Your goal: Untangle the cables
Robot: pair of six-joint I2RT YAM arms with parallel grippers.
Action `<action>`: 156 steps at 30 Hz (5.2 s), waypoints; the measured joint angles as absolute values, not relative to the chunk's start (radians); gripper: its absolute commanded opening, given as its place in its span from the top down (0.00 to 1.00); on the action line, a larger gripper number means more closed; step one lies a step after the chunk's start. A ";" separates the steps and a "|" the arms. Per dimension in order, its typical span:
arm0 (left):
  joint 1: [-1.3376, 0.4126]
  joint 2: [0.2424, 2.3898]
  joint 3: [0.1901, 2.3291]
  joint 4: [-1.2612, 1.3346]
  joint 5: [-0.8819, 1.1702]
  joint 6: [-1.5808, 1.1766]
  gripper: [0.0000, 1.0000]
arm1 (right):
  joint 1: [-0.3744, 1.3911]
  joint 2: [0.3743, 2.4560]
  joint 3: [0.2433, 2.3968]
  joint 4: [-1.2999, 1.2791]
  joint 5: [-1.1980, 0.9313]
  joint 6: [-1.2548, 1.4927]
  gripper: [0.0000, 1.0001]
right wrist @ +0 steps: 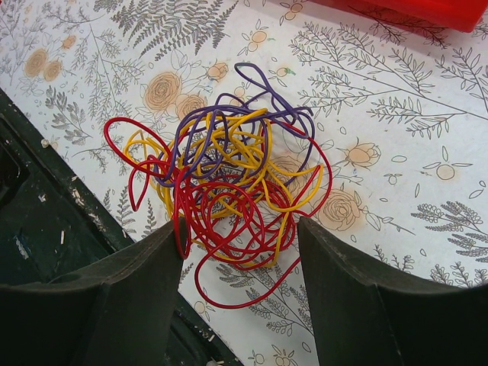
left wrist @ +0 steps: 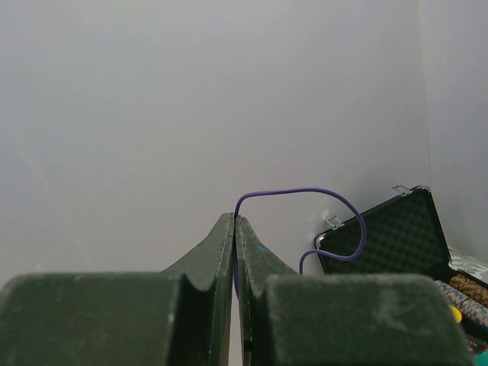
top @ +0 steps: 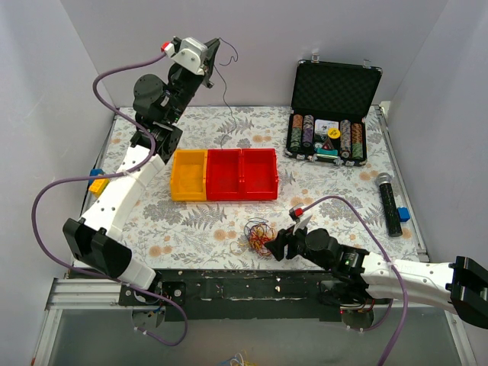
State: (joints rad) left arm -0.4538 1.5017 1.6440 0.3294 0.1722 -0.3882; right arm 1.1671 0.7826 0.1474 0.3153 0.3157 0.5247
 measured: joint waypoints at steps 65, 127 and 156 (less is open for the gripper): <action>-0.570 1.682 1.036 0.166 -0.180 -0.052 1.00 | 1.167 0.778 0.147 0.311 0.316 0.547 0.33; -0.833 1.531 1.019 -0.400 0.485 -0.015 0.20 | 1.167 0.676 0.147 0.239 0.355 0.548 0.49; -0.846 1.673 1.139 -0.524 0.506 0.304 0.76 | 1.167 0.666 0.116 0.234 0.315 0.550 0.52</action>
